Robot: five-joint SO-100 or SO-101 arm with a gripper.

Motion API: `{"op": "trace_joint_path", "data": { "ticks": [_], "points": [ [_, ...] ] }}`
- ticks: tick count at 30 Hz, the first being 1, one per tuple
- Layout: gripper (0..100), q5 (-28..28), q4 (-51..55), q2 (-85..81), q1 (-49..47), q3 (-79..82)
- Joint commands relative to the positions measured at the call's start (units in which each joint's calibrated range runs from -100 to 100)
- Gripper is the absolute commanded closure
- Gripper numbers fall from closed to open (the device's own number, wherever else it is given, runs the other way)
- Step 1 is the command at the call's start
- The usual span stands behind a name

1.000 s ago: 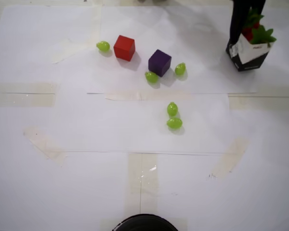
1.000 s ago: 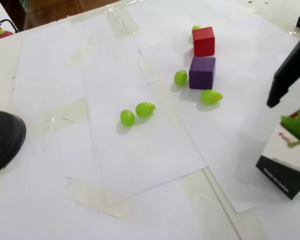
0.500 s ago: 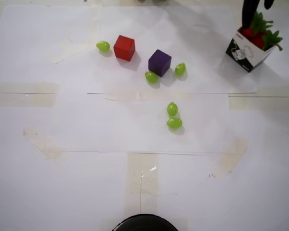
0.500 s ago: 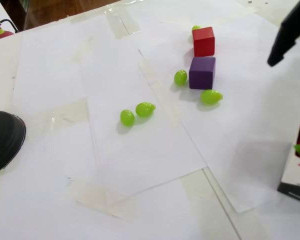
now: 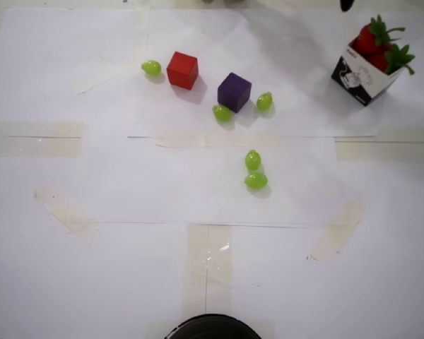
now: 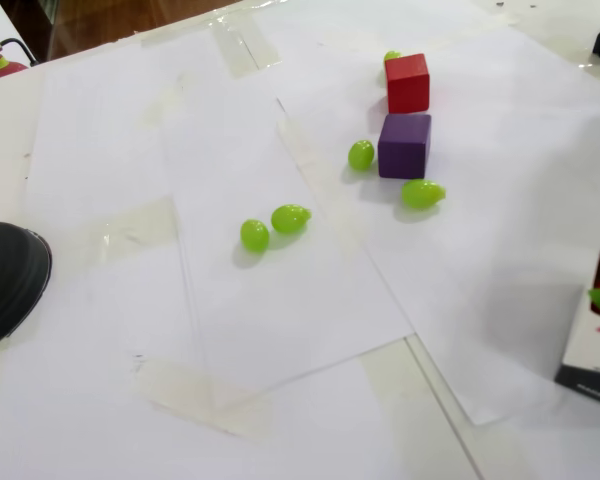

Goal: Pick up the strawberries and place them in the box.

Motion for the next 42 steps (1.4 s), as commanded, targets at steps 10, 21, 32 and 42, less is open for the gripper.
{"op": "trace_joint_path", "data": {
  "ticks": [10, 21, 32, 42],
  "points": [
    [100, 4.74, -4.44, -27.06, 23.35, 22.23],
    [100, 5.57, -11.22, -61.89, 41.14, 50.51],
    [100, 3.27, -6.97, -85.1, 42.61, 64.78],
    [100, 3.08, -23.31, -85.1, 40.7, 76.23]
  ]
}}
